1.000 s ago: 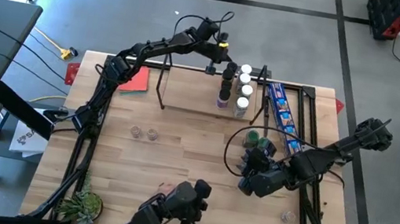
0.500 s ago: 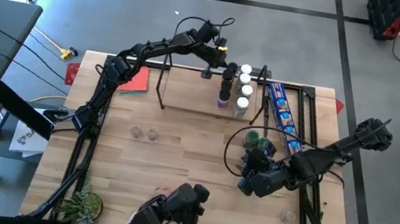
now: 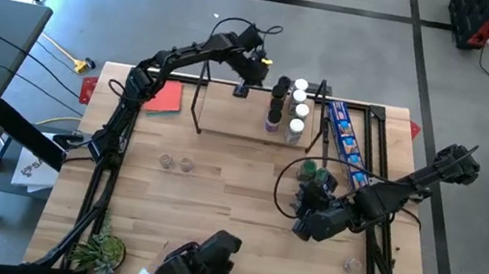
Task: Shelf spices
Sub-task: Adjust the black seasoning bottles
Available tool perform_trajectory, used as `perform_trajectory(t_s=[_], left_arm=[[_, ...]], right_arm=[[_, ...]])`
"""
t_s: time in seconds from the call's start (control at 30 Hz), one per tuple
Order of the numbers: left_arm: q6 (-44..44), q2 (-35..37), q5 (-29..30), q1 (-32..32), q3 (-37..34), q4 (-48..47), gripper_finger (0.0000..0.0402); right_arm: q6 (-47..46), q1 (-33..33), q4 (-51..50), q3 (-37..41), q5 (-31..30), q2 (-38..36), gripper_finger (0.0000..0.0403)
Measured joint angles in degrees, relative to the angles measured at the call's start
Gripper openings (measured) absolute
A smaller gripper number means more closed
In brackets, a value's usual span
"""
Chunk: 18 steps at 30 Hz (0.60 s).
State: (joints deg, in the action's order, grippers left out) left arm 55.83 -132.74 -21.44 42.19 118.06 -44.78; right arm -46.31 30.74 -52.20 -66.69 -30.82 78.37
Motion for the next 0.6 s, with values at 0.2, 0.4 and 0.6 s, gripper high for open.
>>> perform_trajectory(t_s=[0.2,0.4,0.6], left_arm=[[-4.5,-0.7,0.4,-2.0,-0.1,-2.3,0.0],[-6.7,-0.7,1.6,-4.8,-0.1,1.7,0.0],[-6.8,-0.7,8.6,-6.4,-0.1,0.5,0.0]], right_arm=[[2.2,0.0,-0.3,0.0,-0.5,0.0,0.0149],[2.8,0.1,-0.3,0.0,-0.5,0.0,0.0149],[2.7,0.2,0.2,0.0,-0.3,0.0,0.0149]])
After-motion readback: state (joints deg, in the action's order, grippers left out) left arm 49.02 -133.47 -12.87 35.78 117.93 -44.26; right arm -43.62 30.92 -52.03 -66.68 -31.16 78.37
